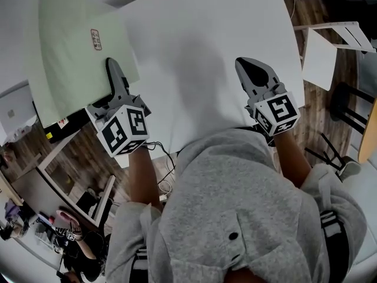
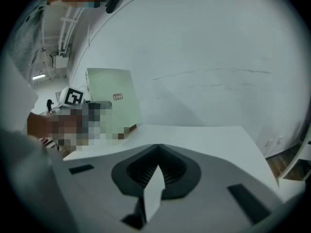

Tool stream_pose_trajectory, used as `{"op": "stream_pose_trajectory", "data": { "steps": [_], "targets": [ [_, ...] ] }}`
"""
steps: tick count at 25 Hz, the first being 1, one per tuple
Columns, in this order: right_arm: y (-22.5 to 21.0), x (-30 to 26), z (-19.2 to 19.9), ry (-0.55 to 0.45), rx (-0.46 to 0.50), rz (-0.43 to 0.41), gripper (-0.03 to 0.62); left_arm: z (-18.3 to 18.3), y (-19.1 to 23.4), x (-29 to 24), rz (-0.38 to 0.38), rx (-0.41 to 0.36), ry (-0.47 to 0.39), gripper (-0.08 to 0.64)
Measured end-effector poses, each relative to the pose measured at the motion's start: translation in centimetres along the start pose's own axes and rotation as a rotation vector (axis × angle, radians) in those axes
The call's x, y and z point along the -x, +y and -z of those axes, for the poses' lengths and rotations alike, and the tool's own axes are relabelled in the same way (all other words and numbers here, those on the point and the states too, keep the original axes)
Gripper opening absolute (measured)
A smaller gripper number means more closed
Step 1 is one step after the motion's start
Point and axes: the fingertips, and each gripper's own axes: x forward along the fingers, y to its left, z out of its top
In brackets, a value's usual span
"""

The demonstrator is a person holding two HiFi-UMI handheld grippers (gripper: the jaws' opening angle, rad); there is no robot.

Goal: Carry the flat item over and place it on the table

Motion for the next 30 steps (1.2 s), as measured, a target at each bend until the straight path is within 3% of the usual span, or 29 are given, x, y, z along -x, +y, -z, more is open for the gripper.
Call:
{"op": "stream_pose_trajectory", "data": {
  "steps": [14, 30],
  "targets": [
    [-0.8, -1.0, 1.1, 0.047, 0.0, -0.021, 0.025, 4.5, -1.5, -2.7, -0.03, -0.095, 0.02, 0.276],
    [1.6, -0.6, 0.4, 0.022, 0.023, -0.003, 0.026, 6.2, -1.1, -2.6, -0.031, -0.097, 0.005, 0.29]
  ]
}}
